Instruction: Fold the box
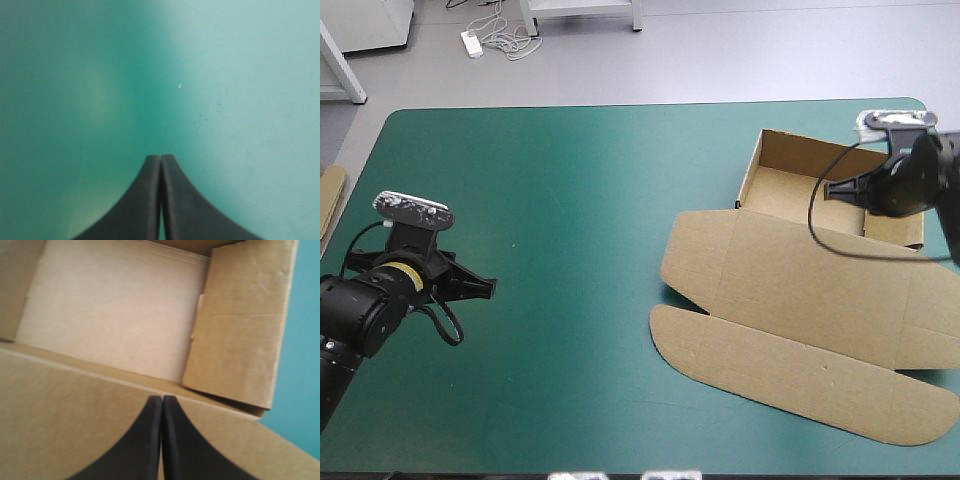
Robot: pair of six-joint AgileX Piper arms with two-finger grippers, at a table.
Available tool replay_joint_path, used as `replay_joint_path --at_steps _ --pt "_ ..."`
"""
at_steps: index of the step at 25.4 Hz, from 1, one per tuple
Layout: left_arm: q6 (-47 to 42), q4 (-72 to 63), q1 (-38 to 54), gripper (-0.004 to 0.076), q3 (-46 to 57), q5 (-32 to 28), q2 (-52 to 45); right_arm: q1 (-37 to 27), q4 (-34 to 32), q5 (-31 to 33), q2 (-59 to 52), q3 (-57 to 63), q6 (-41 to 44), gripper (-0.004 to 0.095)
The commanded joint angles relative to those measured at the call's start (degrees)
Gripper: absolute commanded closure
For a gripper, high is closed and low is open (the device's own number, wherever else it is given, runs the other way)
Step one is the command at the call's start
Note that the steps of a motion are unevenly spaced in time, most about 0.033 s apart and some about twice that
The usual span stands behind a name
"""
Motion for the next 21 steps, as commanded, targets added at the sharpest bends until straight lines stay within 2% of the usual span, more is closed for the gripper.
replay_joint_path --at_steps 1,3,7,13,17,21 --pt "-0.3 0.2 -0.1 0.0733 5.5 -10.0 -4.0 7.8 -0.7 -14.1 -17.0 14.2 4.0 0.0927" --pt "-0.3 0.1 -0.1 0.0733 9.7 -12.9 -6.8 11.8 -0.5 -19.8 -24.9 23.6 4.7 0.0925" --pt "-0.3 0.4 -0.1 0.0733 16.6 -14.4 -13.0 15.0 -0.5 -24.6 -35.5 36.9 4.1 0.0926" --pt "0.0 0.4 -0.1 0.0733 28.5 -15.4 -27.5 15.4 2.3 -33.6 -49.8 56.0 2.6 0.0925" --pt "0.0 0.3 -0.1 0.0733 33.4 -15.4 -33.6 15.4 5.2 -33.7 -55.3 61.5 -1.0 0.0926" --pt "0.0 -0.1 -0.1 0.0733 35.3 -17.1 -36.8 15.4 6.0 -36.0 -57.5 62.8 -1.1 0.0927"
